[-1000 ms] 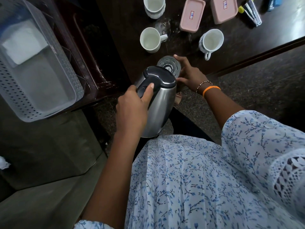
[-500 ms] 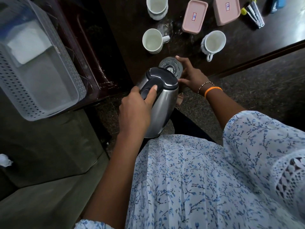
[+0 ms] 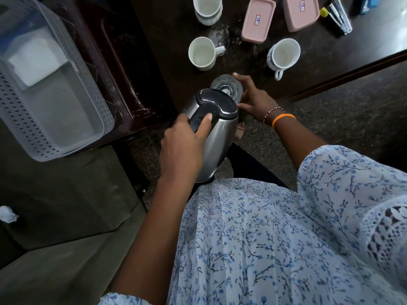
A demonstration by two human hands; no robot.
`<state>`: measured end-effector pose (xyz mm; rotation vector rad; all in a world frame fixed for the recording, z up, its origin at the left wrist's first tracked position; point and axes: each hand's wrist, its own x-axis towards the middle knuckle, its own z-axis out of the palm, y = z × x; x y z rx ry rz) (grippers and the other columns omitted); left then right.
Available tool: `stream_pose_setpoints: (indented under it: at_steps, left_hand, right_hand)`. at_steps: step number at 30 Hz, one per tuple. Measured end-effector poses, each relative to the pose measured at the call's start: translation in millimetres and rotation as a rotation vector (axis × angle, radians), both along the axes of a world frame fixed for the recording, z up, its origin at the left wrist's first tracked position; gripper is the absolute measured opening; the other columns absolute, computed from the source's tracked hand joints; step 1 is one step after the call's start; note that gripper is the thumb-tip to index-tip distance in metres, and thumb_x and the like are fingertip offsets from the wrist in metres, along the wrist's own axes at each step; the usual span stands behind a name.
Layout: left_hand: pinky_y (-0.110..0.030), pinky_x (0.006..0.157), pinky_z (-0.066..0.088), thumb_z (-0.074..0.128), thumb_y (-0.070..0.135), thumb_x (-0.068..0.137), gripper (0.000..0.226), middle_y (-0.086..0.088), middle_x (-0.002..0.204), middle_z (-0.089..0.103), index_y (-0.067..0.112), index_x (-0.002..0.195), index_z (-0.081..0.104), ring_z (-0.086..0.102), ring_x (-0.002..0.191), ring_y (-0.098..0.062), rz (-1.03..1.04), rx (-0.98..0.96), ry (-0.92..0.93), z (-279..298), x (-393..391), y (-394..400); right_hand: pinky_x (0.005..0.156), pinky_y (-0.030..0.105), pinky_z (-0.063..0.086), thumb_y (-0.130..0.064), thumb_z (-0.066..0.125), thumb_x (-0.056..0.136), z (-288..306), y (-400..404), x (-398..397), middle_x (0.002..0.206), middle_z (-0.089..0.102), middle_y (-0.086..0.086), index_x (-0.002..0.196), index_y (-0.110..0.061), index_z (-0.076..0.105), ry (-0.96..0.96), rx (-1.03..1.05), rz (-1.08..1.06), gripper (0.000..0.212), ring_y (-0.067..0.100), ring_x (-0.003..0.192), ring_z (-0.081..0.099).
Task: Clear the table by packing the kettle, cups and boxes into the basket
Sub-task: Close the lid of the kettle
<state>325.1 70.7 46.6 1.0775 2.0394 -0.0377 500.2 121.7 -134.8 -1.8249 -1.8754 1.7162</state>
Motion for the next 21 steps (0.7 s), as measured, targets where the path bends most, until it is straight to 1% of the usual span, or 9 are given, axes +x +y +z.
stream_pose_setpoints:
  at_steps: [2,9,21]
  left_hand:
    - [-0.049,0.08,0.051,0.042,0.058,0.089,0.055,-0.017,0.099,0.064,0.007,0.105,0.056,0.06,0.093,-0.037,-0.001,-0.003,0.0,0.6,0.4,0.8]
    - [-0.048,0.078,0.051,0.042,0.059,0.089,0.056,-0.018,0.1,0.063,0.006,0.103,0.055,0.06,0.093,-0.039,-0.005,-0.011,-0.007,1.8,0.9,3.2]
    - [-0.05,0.082,0.051,0.041,0.058,0.09,0.056,-0.018,0.103,0.063,0.006,0.105,0.055,0.059,0.096,-0.039,-0.024,-0.02,-0.004,1.3,2.0,4.3]
  right_hand:
    - [0.086,0.05,0.051,-0.018,0.066,0.081,0.2,0.0,0.4,0.088,0.059,0.003,0.142,-0.037,0.018,0.004,0.006,0.0,0.081,0.029,0.089,0.063]
    - [0.085,0.047,0.052,-0.017,0.066,0.081,-0.9,-0.8,-0.2,0.088,0.058,0.001,0.143,-0.037,0.018,0.009,0.021,0.0,0.08,0.027,0.088,0.063]
    - [0.083,0.045,0.053,-0.015,0.064,0.082,-4.2,-2.8,0.1,0.086,0.058,0.003,0.143,-0.035,0.016,0.02,0.024,-0.011,0.08,0.025,0.085,0.063]
